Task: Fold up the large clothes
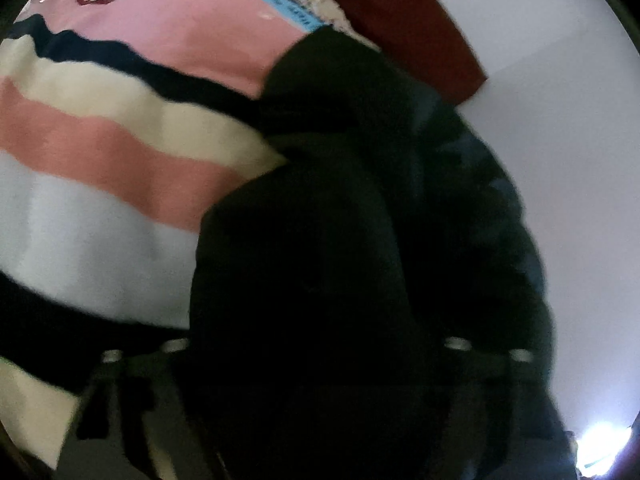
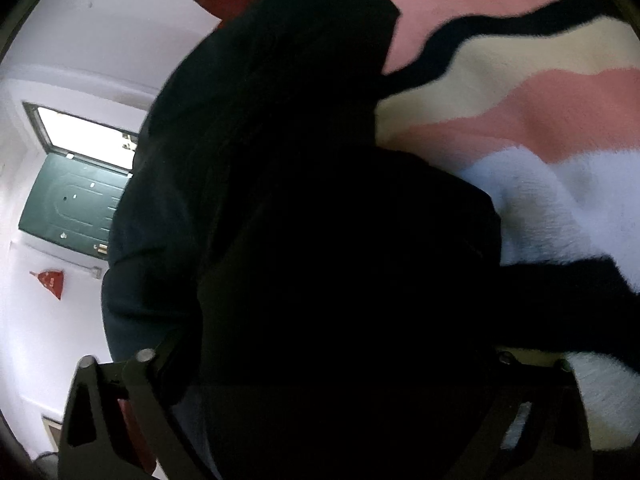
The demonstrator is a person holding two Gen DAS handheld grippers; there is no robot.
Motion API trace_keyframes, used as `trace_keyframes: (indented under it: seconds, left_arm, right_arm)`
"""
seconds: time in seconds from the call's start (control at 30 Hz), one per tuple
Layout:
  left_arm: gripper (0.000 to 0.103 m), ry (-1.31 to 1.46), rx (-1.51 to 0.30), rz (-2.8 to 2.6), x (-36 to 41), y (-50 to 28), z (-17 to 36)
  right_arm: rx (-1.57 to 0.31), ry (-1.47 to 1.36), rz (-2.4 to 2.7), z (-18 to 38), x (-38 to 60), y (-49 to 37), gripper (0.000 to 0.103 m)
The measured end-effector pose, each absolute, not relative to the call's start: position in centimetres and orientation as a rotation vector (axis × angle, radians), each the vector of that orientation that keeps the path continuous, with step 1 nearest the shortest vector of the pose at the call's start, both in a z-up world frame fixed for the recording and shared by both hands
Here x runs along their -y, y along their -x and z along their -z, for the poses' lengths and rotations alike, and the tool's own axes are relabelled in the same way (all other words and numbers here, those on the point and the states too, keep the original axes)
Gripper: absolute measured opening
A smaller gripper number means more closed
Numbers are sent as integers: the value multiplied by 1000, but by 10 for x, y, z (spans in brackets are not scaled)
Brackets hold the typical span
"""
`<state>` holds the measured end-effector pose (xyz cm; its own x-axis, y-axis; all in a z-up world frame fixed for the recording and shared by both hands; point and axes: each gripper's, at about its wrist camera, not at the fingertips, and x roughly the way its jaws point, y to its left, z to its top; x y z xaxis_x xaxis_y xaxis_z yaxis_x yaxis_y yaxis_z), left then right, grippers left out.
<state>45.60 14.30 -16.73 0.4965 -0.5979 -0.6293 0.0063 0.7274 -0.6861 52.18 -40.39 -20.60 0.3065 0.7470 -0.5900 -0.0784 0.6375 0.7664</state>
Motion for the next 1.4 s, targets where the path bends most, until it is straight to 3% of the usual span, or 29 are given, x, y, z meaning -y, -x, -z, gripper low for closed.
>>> trace_keyframes:
  seconds: [0.07, 0.2, 0.27, 0.63, 0.77, 0.87, 0.97, 1.07, 1.13, 1.17, 1.2, 1.4]
  left_arm:
    - [39, 673, -962, 410, -130, -450, 153]
    - [28, 640, -901, 449, -109, -441, 120]
    - [25, 611, -866, 468, -100, -435, 100]
    - [24, 591, -745, 524, -103, -382, 13]
    - [24, 584, -791, 488, -110, -377, 31]
    - [24, 558, -882, 409, -113, -381, 73]
    - [28, 572, -922, 360, -131, -381, 95]
    - [35, 565, -971, 327, -149, -380, 105]
    - [44, 567, -986, 309, -159, -376, 105]
    - [49, 589, -984, 297, -169, -372, 103]
    - [50, 608, -981, 291, -176, -365, 101]
    - [51, 717, -894, 80, -240, -337, 74]
  right_arm:
    - [-1089, -735, -645, 197, 402, -517, 62]
    - [-1008, -690, -665, 170, 388, -511, 34]
    - [-949, -646, -683, 147, 380, -505, 27]
    - [-750, -533, -766, 24, 359, -449, 23]
    - [-778, -548, -744, 33, 369, -434, 23]
    - [-872, -566, -681, 75, 366, -439, 23]
    - [-948, -620, -608, 117, 372, -445, 28]
    - [-955, -653, -559, 131, 389, -445, 42]
    - [-978, -627, -523, 134, 393, -446, 69]
    - [-986, -617, -501, 136, 397, -446, 90]
    - [-983, -616, -471, 135, 404, -444, 99]
    - [-952, -631, -379, 121, 435, -429, 99]
